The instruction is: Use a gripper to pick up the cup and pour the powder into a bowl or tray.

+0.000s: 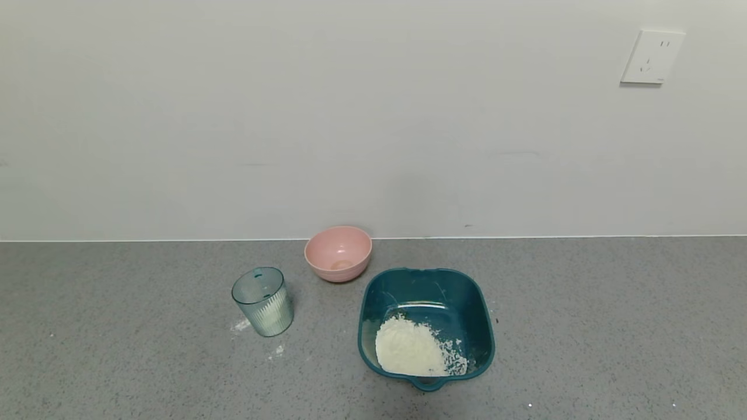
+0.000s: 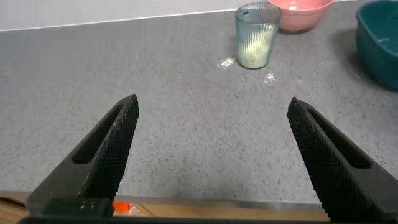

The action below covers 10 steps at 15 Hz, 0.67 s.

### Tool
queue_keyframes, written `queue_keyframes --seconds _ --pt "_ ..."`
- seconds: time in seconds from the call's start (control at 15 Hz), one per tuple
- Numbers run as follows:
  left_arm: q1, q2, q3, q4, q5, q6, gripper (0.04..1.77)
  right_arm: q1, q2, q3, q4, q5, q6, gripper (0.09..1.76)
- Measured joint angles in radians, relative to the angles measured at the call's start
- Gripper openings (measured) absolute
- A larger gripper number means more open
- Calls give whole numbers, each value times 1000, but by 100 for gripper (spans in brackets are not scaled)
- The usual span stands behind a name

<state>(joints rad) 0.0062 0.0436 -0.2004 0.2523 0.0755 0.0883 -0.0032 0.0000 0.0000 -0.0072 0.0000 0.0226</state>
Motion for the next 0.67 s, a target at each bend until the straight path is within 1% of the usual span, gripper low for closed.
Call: queue_keyframes --seconds 0.07,0.13,0.33,0.4,0.47,0.6,0.67 --pt "-1 -15 15 -20 0 -4 172 0 0 0 0 0 0 171" --pt "-1 -26 33 -71 0 -8 172 0 0 0 0 0 -1 171" --pt "-2 -39 132 -289 -6 0 172 0 0 0 0 0 0 171" --pt "-2 -41 158 -332 -9 2 172 0 0 0 0 0 0 171" --pt "-2 -42 173 -343 -14 4 172 0 0 0 0 0 0 171" --pt "-2 -43 189 -334 -55 16 172 0 0 0 0 0 0 171" --pt "-2 -43 194 -291 -77 15 172 0 0 0 0 0 0 171"
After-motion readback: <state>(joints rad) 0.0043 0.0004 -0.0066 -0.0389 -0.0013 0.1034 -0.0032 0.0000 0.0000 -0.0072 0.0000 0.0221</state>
